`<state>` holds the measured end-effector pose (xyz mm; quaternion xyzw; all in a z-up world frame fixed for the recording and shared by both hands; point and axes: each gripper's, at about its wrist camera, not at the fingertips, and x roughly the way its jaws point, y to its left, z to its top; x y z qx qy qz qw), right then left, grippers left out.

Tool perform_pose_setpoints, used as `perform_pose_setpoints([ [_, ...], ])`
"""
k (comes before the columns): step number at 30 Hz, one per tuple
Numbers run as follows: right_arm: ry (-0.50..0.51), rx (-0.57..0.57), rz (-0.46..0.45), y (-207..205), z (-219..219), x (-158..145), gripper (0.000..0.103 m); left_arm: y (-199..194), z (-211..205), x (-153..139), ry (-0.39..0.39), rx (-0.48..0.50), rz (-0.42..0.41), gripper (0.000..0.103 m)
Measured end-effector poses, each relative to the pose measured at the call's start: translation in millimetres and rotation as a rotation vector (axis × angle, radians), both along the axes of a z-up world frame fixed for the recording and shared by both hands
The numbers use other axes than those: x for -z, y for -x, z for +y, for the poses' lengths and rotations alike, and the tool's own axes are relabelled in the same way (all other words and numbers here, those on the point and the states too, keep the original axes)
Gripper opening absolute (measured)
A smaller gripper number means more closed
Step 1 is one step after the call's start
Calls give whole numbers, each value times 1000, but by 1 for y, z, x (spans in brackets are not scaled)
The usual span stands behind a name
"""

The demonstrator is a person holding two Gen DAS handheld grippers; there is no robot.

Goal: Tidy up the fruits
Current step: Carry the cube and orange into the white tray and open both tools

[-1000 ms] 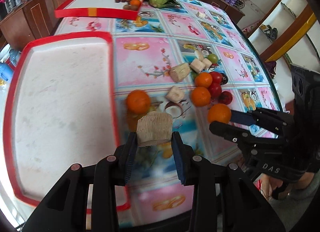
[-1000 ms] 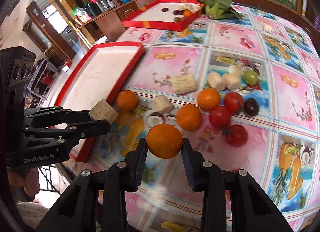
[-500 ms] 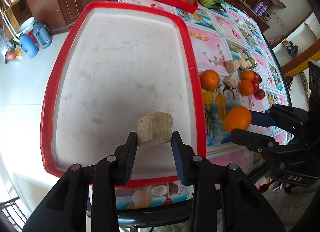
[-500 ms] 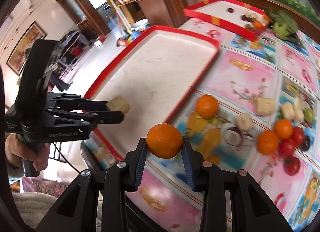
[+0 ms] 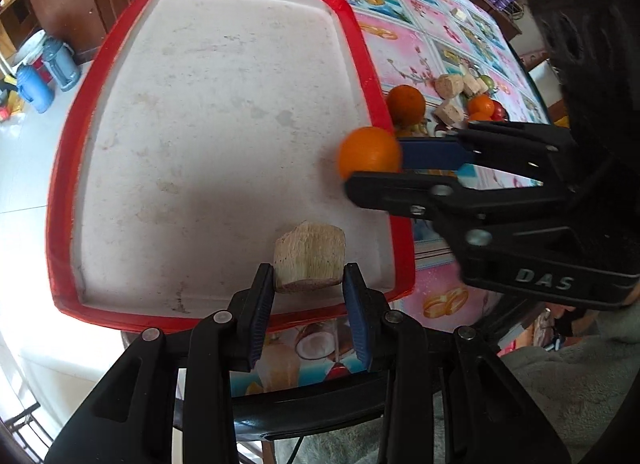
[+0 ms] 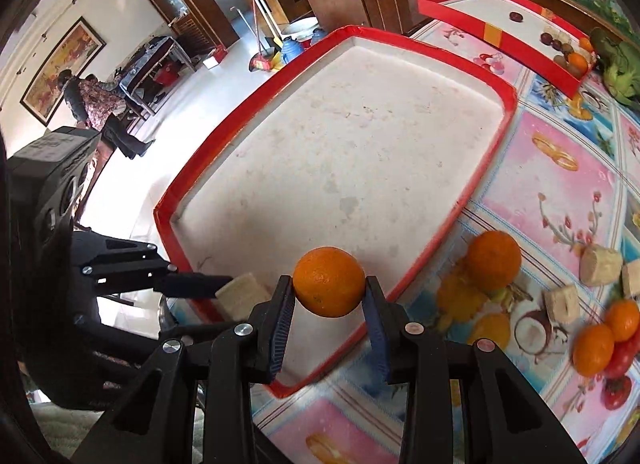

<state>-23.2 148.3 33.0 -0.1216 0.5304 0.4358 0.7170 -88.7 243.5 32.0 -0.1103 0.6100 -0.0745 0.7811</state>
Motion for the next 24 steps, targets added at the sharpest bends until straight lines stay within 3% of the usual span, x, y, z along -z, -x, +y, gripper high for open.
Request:
perform_pose_setpoints([
  [5,40,-30,-1,-2,11,15,36,-4,-8,4,-3,33,8,33],
  [20,69,-89,-38,3,22,20,36,-4,-7,6,21,1,7,34],
  [21,68,-90,-36,3,22,20,36,-5,-7,6,22,-3,7,35],
  [24,58,-85,-35,3,20,17,41,-4,-4,5,25,-22,-2,52],
])
